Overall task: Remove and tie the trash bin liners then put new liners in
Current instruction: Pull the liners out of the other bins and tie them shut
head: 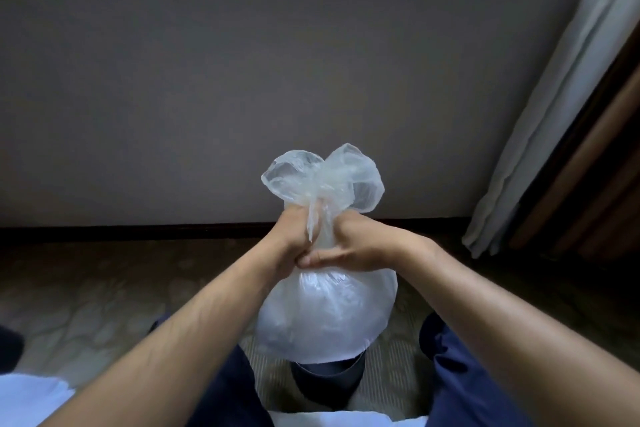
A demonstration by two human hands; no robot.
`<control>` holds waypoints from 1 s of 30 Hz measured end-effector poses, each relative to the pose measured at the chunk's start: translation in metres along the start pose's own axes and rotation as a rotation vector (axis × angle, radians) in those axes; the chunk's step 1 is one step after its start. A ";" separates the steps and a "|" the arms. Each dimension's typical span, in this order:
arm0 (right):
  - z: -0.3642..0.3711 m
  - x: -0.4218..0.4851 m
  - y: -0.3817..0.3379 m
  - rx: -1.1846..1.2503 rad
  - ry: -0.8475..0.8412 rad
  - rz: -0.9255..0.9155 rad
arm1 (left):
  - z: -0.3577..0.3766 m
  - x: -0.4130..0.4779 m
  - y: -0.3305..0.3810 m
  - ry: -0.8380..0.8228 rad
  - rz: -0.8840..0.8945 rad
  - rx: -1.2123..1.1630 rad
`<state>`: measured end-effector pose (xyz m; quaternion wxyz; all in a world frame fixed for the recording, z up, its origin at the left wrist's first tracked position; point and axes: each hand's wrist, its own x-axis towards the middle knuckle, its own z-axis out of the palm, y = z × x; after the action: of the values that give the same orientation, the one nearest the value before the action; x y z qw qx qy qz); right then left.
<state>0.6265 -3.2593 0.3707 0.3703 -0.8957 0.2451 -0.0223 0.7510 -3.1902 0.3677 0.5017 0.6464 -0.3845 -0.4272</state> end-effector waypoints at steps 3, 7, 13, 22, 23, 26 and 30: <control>0.005 0.003 0.002 -0.313 0.035 0.002 | -0.006 0.004 -0.011 0.016 0.064 0.139; -0.012 -0.008 0.003 -0.268 0.270 -0.110 | -0.020 -0.003 -0.013 0.034 0.091 0.126; -0.017 -0.020 0.009 -0.324 0.451 -0.561 | -0.032 -0.010 -0.013 -0.212 0.114 0.219; -0.027 -0.024 0.009 -1.025 0.128 -0.486 | -0.014 -0.020 0.002 -0.440 0.075 0.389; -0.024 -0.022 0.013 -1.048 0.164 -0.477 | -0.012 -0.021 0.002 -0.460 0.075 0.407; -0.023 -0.016 0.018 -1.123 0.229 -0.393 | -0.012 -0.020 -0.003 -0.442 -0.003 0.370; -0.017 -0.013 0.012 -1.191 0.042 -0.132 | -0.009 -0.021 -0.009 -0.484 -0.087 0.559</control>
<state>0.6065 -3.2714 0.3771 -0.2024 -0.9619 0.1664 0.0780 0.7527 -3.1663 0.3638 0.1818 0.6544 -0.5660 -0.4673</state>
